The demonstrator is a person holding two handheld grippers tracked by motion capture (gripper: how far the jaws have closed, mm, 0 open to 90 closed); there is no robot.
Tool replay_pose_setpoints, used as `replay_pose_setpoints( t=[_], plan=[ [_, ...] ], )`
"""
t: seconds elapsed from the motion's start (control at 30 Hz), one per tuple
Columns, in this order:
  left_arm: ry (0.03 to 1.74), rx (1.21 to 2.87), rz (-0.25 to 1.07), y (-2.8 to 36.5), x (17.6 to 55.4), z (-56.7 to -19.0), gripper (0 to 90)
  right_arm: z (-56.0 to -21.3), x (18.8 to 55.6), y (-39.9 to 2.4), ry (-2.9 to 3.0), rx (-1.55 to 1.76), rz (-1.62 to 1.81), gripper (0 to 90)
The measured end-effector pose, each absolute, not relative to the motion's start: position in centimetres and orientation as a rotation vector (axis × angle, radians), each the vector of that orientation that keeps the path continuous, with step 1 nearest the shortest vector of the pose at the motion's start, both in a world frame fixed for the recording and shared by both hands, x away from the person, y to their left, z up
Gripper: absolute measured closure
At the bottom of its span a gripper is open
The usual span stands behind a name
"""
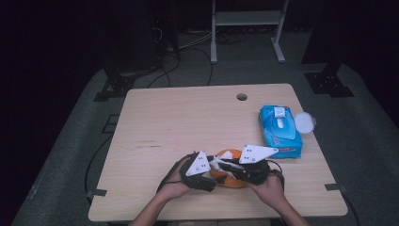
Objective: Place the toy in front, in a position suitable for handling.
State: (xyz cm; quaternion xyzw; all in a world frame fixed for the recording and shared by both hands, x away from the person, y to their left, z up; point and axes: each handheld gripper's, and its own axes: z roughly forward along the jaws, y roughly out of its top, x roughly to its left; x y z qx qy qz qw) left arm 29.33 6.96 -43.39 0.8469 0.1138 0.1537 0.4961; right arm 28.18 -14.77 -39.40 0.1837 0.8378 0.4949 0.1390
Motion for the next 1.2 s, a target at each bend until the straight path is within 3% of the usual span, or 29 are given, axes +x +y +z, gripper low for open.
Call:
replay_pose_setpoints(
  t=[0.27, 0.4, 0.43, 0.53, 0.63, 0.93, 1.2],
  plan=[
    [0.311, 2.051, 0.311, 7.8, 29.9, -44.0, 29.2, -39.4, 29.9, -19.2, 2.364, 0.726, 1.467, 81.9],
    [0.385, 2.015, 0.234, 7.5, 30.2, -43.8, 11.8, -39.6, 29.7, -18.9, 2.377, 0.707, 1.454, 81.9],
    [0.397, 2.01, 0.231, 7.3, 30.1, -43.8, 11.2, -39.6, 29.7, -18.7, 2.383, 0.693, 1.45, 81.8],
    [0.38, 2.027, 0.291, 7.1, 29.9, -43.7, 23.2, -39.5, 29.6, -18.5, 2.383, 0.683, 1.432, 81.9],
    [0.397, 2.024, 0.309, 6.8, 29.7, -43.4, 27.5, -39.1, 29.2, -18.1, 2.372, 0.668, 1.427, 81.8],
    [0.309, 2.074, 0.406, 5.2, 28.1, -43.1, 27.8, -39.4, 27.7, -13.6, 2.457, 0.495, 1.356, 81.9],
    [0.333, 2.069, 0.366, 6.1, 28.8, -43.9, 28.1, -39.1, 29.2, -17.3, 2.392, 0.643, 1.387, 81.9]
  ],
)
